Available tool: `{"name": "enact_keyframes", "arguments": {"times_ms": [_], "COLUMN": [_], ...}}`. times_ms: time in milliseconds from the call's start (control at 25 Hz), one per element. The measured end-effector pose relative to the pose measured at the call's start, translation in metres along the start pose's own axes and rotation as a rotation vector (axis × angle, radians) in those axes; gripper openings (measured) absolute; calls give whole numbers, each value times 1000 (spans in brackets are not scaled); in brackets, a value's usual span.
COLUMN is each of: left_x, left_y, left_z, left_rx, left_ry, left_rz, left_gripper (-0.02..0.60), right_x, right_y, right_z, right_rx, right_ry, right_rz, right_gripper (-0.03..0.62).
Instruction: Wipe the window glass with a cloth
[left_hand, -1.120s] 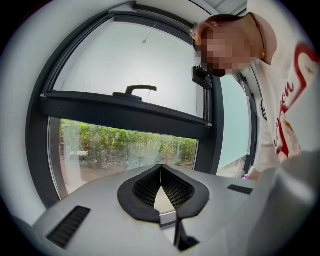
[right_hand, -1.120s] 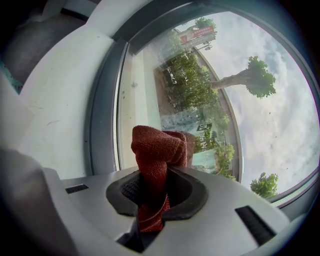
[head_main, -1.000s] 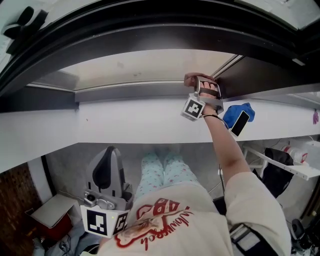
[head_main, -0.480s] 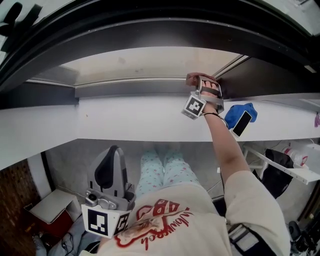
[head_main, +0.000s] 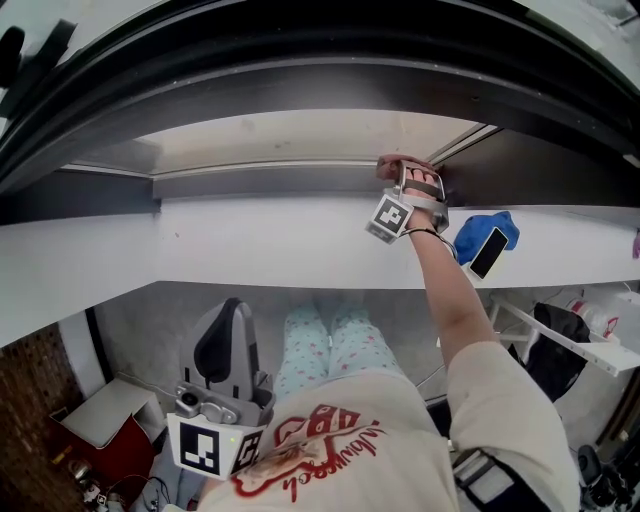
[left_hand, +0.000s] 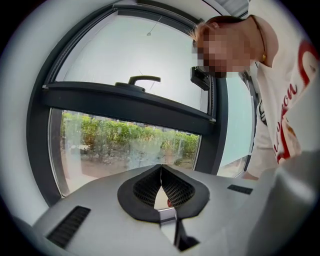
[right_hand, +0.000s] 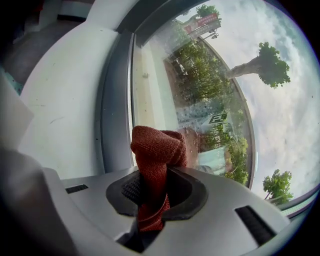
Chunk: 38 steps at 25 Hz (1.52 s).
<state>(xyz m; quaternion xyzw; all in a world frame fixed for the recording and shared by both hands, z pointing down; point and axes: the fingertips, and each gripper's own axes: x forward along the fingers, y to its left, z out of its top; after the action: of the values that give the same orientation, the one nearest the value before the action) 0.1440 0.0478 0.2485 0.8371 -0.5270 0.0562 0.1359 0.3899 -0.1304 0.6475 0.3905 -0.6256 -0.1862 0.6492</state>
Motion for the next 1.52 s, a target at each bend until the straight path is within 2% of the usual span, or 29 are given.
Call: {"name": "enact_keyframes", "arguments": {"times_ms": [520,720,880,1040,1160,1320,1520], "left_x": [-4,-4,-4,-1,5,13,16], "left_y": [5,4,7,4,-1,-15,-32], "left_z": [-21,-24,-31,-35,-29,-6,36], "left_rx": [-6,-6,-5,-2,-1,15,40], "left_ry": [33,38,54,61,42,-15,-103], "left_rz": [46,56,72,64,48,-4,-82], "left_gripper": [21,21,21,21,21,21,21], "right_x": [33,36,49,51,40,-15,-103], "right_y": [40,51,58,68,51,3,-67], "right_z": [-12,-20,-20,-25,-16,-2,16], "right_rx": [-17,-44,-54,-37,33,127,164], "right_ry": [67,116,103,113,98,39,-152], "right_rz": [105,173,161,207,221,186,-26], "right_gripper": [77,77,77,77,77,77,77]}}
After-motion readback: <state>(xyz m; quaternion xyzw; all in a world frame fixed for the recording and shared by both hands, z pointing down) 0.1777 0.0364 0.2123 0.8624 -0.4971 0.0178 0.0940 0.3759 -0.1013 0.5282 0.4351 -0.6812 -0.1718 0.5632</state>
